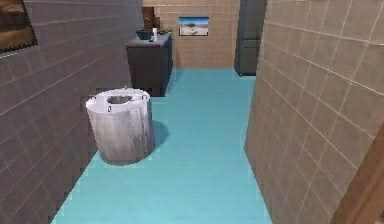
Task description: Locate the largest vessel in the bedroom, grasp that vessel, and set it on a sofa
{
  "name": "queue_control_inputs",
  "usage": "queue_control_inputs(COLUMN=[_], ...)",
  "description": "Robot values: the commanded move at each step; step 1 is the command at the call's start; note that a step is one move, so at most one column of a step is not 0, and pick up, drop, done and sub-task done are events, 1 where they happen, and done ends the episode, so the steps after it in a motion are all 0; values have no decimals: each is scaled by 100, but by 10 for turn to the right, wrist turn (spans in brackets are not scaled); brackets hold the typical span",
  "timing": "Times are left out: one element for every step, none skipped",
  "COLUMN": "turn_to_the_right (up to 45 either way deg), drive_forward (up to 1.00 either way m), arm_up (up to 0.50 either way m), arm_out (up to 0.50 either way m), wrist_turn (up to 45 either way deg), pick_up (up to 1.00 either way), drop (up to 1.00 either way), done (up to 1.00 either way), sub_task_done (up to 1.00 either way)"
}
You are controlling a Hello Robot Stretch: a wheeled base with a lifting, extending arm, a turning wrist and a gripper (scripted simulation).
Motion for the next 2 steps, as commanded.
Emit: queue_control_inputs(turn_to_the_right=[0,-450], drive_forward=[25,0], arm_up=[0,0], arm_out=[0,0], wrist_turn=[0,0], pick_up=[0,0], drop=[0,0], done=[0,0], sub_task_done=[0,0])
